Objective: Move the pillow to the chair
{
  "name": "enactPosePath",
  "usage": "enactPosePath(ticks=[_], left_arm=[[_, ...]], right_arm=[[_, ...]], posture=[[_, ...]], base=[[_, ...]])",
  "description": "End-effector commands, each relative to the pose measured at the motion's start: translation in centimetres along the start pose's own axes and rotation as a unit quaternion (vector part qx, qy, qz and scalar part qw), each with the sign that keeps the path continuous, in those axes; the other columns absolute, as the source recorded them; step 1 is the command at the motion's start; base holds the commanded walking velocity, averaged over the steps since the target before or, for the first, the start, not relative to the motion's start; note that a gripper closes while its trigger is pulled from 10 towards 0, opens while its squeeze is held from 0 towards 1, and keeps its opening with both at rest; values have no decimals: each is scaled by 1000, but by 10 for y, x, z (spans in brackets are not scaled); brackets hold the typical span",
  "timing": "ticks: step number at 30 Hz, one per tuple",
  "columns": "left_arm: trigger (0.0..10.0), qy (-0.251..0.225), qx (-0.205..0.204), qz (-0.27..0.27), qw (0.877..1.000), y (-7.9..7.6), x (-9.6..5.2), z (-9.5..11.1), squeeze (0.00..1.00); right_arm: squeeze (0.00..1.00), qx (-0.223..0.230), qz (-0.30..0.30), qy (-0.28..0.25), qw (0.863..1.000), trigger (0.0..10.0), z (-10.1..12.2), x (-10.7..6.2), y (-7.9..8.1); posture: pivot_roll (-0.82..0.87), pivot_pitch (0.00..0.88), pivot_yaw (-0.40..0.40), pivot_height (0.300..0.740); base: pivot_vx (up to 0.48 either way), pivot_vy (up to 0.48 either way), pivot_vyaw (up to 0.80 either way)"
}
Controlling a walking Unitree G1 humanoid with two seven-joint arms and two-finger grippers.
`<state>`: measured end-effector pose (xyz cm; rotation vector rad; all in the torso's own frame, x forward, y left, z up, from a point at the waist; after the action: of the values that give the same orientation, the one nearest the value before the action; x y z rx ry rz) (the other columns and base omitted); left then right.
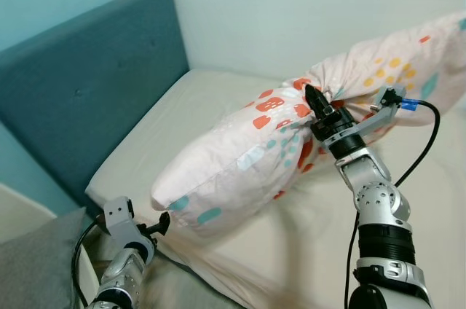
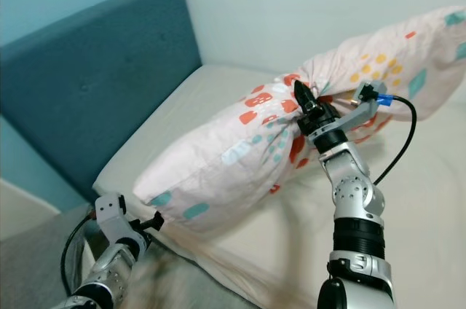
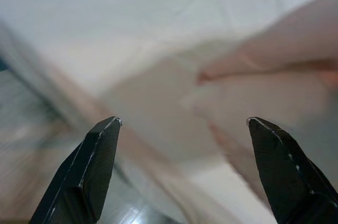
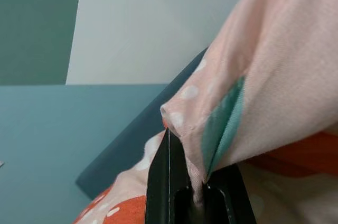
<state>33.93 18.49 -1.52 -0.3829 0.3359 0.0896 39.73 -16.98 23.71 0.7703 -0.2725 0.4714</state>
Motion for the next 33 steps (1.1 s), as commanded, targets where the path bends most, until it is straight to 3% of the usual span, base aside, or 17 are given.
enactPosePath(ticks=[1, 8, 17, 33], left_arm=[[10000, 4, 8, -6, 1000, -2, -1, -4, 0], [10000, -8, 21, -24, 999, -13, 3, 5, 0], [10000, -32, 35, -29, 998, -12, 3, 14, 0], [10000, -59, 42, -54, 996, -28, 7, 27, 0]], right_arm=[[0, -24, 29, -27, 999, 0, 11, 4, 17], [0, -24, 36, -11, 999, 0, 0, 6, 22], [0, -17, 45, -5, 999, 0, -6, 9, 26], [0, -12, 40, -9, 999, 0, -8, 8, 26]], posture=[[41, 0, 76, 724], [49, 0, 67, 724], [62, 0, 62, 724], [69, 0, 63, 724]], base=[[0, 0, 0], [-334, 0, 677], [0, 0, 800], [0, 0, 800]])
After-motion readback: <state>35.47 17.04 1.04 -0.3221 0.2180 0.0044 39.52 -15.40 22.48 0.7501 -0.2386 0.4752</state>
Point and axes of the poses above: a point about 5 cm out from each wrist's last joint towards the gripper, its own x axis pointing out of the wrist towards the gripper, its own z axis along the axis of the wrist's last joint, y = z × x, the point moved 5 cm from there along x, pointing out of the wrist towards the gripper, and after that the axes turned 3 degrees about x, right-handed, at the moved point
